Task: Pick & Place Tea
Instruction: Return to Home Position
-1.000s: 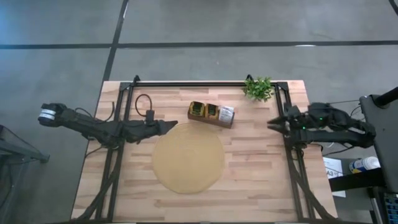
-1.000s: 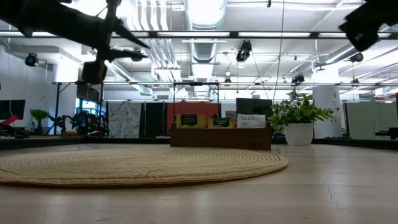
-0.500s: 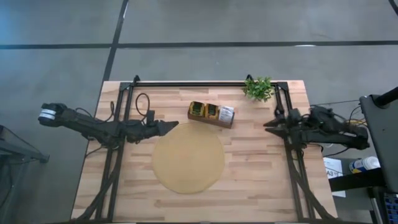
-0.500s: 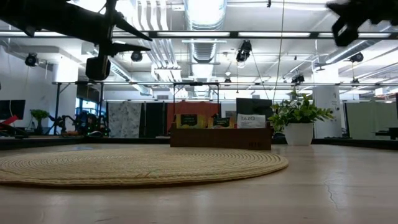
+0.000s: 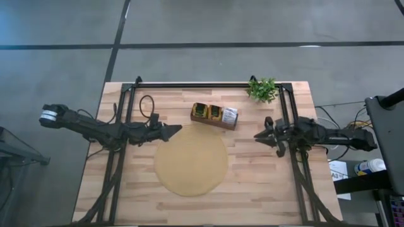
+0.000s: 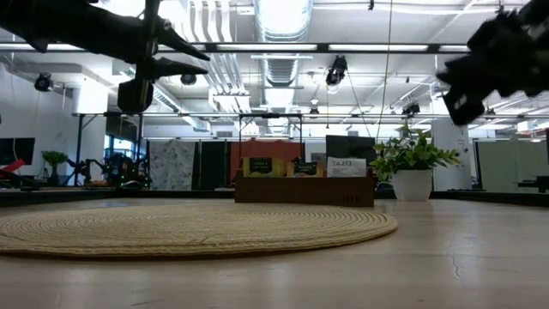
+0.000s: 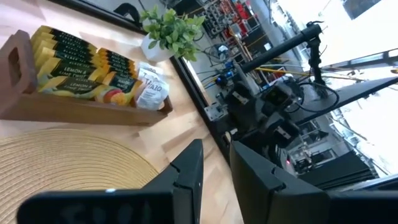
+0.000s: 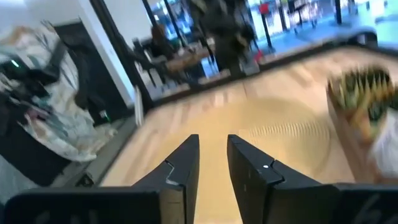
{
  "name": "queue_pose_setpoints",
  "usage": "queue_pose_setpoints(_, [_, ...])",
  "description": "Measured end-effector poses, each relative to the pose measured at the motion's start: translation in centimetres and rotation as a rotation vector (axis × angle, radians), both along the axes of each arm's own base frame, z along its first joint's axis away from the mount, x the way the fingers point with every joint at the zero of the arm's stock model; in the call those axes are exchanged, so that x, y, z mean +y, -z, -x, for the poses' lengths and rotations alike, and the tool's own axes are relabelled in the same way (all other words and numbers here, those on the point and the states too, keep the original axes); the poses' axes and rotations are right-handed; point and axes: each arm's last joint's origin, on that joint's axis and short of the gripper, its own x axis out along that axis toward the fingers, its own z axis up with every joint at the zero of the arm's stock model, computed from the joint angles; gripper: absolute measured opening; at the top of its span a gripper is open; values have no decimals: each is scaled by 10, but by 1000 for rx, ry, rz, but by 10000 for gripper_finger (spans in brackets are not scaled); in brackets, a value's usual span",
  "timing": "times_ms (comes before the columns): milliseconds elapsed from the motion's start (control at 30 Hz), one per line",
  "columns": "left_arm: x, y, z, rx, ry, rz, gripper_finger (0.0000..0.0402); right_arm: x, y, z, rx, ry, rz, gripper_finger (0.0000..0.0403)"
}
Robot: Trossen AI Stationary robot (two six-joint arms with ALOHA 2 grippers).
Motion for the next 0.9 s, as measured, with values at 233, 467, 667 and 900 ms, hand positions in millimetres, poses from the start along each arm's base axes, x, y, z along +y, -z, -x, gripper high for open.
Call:
queue_pose_setpoints(233, [0,1,0,8,-1,9,76,0,22,-3,127,-1,-9,83])
queue_pose_setpoints(467, [0,2,0,15,-1,8,76,0,25,-4,162,-3,-12,91])
queue_pose_setpoints(667, [-1,3,0,51,16,-71,76,0,25,-5,164,-3,-13,86])
queue_pose_setpoints(900, [-2,9,3,119,60,-54,76,0,25,-5,165,-2,-13,76])
